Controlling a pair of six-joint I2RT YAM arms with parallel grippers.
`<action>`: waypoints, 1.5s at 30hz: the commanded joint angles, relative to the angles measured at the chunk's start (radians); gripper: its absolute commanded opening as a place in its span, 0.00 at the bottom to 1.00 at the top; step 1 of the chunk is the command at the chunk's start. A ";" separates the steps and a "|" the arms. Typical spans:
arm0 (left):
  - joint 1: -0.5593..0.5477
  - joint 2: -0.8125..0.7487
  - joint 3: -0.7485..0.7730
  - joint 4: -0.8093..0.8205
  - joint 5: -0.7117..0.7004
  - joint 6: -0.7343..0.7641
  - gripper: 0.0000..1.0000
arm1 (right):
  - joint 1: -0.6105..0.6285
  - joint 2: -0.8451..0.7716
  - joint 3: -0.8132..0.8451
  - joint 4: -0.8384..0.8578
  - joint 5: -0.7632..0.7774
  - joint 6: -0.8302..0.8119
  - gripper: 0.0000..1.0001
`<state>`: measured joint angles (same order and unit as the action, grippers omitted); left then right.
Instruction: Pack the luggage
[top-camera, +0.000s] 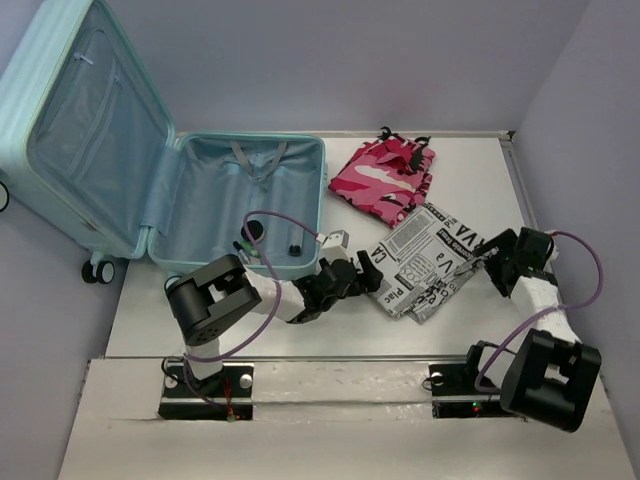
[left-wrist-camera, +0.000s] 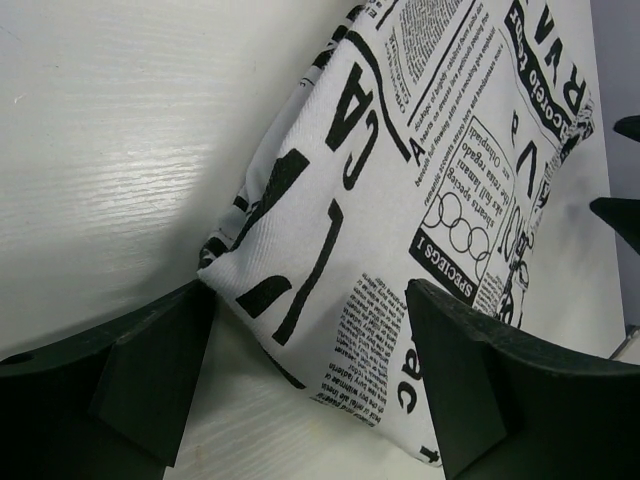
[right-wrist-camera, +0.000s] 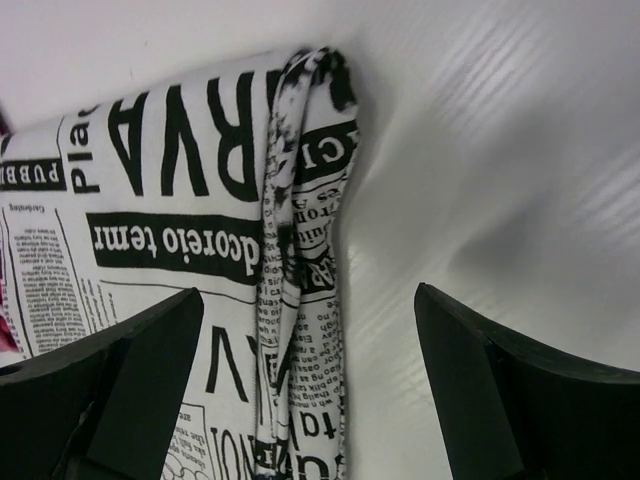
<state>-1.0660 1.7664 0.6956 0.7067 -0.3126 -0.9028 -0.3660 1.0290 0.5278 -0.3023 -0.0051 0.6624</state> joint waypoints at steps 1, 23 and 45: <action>0.009 0.024 0.008 0.039 -0.006 0.015 0.90 | -0.005 0.115 -0.009 0.198 -0.193 0.017 0.92; 0.014 0.128 0.102 0.105 0.070 0.056 0.38 | -0.005 0.367 -0.118 0.529 -0.317 0.190 0.32; -0.035 -0.047 0.198 0.068 0.147 0.163 0.06 | -0.005 -0.337 -0.005 0.152 -0.207 0.048 0.07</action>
<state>-1.1007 1.8187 0.8131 0.7490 -0.1566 -0.8021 -0.3721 0.7288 0.4229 -0.1169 -0.2054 0.7506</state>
